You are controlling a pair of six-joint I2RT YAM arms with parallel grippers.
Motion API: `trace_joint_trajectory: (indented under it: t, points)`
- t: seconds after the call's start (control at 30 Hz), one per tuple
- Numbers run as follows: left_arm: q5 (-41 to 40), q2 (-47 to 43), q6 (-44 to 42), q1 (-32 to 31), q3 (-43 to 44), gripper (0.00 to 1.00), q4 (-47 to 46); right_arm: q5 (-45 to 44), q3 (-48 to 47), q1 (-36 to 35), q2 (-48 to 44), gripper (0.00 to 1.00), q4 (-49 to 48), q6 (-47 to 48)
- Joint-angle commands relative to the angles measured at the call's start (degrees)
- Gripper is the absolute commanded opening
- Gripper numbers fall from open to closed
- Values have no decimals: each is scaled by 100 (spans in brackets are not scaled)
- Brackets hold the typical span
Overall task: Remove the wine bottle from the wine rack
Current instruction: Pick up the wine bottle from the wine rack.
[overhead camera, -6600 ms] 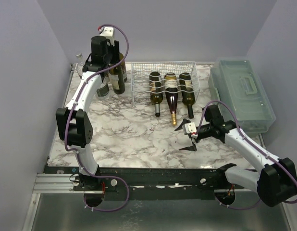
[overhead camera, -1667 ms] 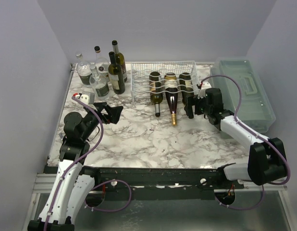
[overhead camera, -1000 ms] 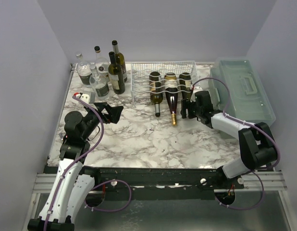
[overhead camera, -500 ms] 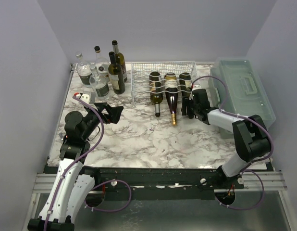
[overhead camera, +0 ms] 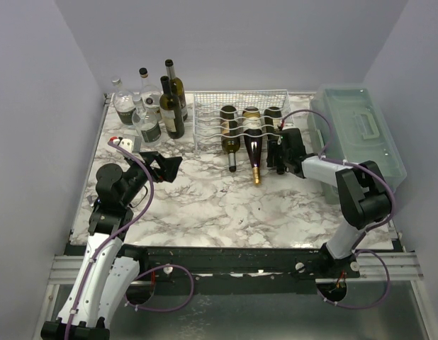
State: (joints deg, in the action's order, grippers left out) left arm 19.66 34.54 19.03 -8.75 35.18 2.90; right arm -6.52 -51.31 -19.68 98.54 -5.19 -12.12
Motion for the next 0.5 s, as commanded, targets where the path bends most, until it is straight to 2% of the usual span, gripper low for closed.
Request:
trace_joint_trajectory:
  t: [0.0,0.47]
  points:
    - [-67,-23,-74,-30,-29,99,-70,-68,-262,6,236,64,235,-222]
    - [-71,-27,-75,-30,-32,99,-68,-122,-376,76,424,63,503,-587]
